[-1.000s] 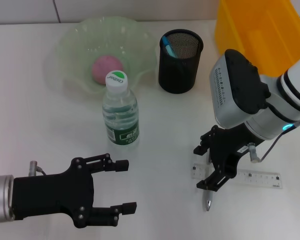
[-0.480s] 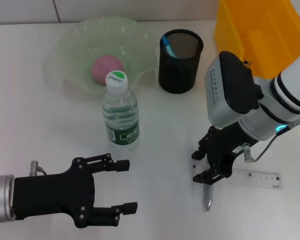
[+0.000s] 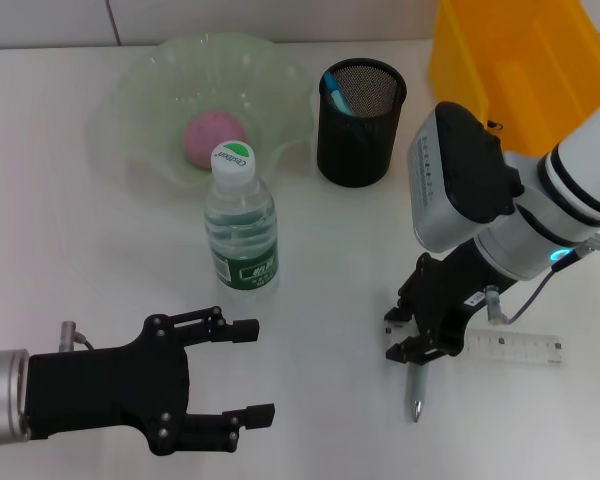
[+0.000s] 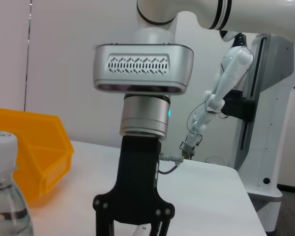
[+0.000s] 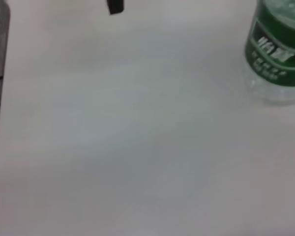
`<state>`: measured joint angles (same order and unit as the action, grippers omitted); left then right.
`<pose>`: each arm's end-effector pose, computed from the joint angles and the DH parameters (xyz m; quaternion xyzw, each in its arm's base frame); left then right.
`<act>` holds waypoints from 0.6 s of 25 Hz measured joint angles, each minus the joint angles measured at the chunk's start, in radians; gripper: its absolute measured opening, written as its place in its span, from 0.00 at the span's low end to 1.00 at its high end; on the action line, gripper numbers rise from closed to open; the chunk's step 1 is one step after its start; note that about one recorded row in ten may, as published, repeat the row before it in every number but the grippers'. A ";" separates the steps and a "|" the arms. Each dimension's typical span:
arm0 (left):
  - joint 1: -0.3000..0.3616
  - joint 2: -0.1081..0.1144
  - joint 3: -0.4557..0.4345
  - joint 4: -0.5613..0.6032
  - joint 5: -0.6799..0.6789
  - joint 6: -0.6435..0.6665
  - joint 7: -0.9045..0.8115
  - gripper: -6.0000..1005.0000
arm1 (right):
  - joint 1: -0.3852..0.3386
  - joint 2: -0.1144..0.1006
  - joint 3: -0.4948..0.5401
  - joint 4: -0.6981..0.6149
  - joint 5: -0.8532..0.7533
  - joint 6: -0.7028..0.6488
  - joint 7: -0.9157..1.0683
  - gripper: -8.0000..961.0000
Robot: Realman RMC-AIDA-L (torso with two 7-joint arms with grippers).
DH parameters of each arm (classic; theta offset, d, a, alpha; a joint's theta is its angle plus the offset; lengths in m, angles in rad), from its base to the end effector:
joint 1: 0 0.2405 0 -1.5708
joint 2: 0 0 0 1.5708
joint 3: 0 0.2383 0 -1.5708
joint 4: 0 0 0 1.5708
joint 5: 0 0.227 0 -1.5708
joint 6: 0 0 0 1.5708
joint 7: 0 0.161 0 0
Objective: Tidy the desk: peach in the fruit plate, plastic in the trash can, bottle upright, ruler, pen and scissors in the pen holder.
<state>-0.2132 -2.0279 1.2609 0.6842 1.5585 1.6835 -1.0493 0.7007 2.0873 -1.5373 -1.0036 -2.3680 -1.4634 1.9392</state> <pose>-0.2645 0.2373 -0.0357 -0.9505 -0.0929 -0.2939 0.0400 0.1739 0.3405 -0.0827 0.9821 -0.0625 0.1765 0.0196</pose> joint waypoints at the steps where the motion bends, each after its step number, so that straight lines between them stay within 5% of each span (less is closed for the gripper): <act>1: 0.000 0.000 0.000 0.000 0.000 0.000 0.000 0.81 | 0.000 -0.001 0.002 -0.008 0.000 0.000 0.009 0.42; 6: -0.001 0.000 0.000 0.000 0.000 0.001 0.000 0.81 | -0.026 -0.005 0.051 -0.101 0.000 -0.019 0.049 0.40; 10: -0.001 0.000 0.000 0.000 0.000 0.001 0.000 0.81 | -0.068 -0.002 0.192 -0.243 0.007 -0.051 0.069 0.40; 15: -0.002 -0.001 0.000 -0.005 0.000 0.000 0.000 0.81 | -0.174 -0.001 0.367 -0.389 0.211 0.089 0.032 0.40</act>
<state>-0.2148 -2.0293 1.2609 0.6790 1.5584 1.6837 -1.0491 0.5264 2.0861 -1.1698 -1.3921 -2.1565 -1.3748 1.9714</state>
